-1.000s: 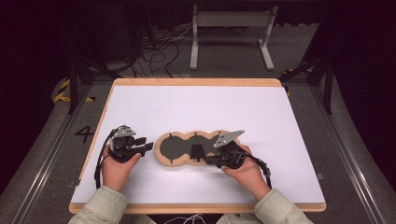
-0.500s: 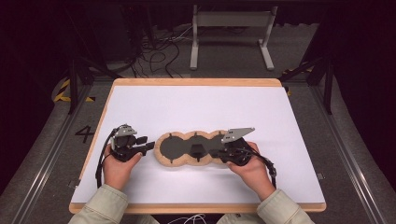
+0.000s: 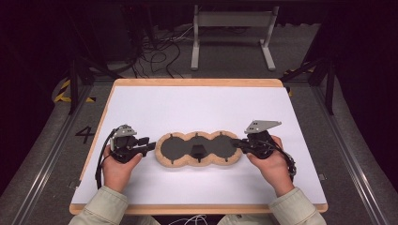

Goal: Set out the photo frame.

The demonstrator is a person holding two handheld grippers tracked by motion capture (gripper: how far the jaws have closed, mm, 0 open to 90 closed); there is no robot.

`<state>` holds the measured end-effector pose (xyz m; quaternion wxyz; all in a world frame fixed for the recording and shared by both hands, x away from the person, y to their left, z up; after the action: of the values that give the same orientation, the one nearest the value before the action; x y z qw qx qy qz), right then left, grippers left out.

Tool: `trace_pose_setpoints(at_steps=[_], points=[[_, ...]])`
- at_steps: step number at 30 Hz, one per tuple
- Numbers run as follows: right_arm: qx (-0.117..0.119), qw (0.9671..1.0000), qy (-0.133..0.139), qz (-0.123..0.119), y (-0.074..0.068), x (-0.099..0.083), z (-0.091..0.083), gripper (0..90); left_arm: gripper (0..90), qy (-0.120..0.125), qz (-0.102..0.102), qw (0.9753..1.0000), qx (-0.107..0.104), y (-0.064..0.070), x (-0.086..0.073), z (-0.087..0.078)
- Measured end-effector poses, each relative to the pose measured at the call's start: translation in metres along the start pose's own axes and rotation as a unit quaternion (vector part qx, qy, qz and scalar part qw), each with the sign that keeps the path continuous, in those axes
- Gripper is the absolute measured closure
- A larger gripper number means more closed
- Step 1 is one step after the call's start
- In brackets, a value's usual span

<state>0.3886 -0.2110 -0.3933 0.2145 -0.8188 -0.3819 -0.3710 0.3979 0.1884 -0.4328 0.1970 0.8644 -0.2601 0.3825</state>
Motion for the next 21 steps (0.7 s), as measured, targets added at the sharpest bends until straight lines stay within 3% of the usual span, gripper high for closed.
trace_pose_setpoints(at_steps=[9, 14, 16, 21], points=[[-0.016, 0.9997, -0.003, 0.019, 0.015, -0.004, -0.009, 90.0, 73.0, -0.01, -0.011, 0.9998, -0.015, -0.002, -0.001, -0.003], [-0.039, 0.9985, -0.019, 0.034, 0.024, -0.009, -0.01, 86.2, 71.9, -0.04, -0.012, 0.9991, -0.01, -0.004, -0.004, 0.001], [-0.045, 0.9979, -0.03, 0.034, 0.028, -0.011, -0.009, 83.9, 70.6, -0.042, -0.027, 0.9986, -0.02, -0.005, -0.005, 0.002], [-0.034, 0.9969, -0.045, 0.055, 0.034, -0.015, -0.006, 77.2, 68.1, -0.059, -0.048, 0.9964, -0.036, -0.006, -0.008, 0.005]])
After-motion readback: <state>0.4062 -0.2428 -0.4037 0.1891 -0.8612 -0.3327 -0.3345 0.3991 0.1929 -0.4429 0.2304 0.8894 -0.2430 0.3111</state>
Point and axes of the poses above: each handheld gripper's, and its own axes: z roughly forward along the jaws, x roughly out of its top, y roughly to its right, the point moved 2 cm from there along z, roughly forward along the jaws, and after that the axes turned 4 degrees about x, right-handed, at the moved point
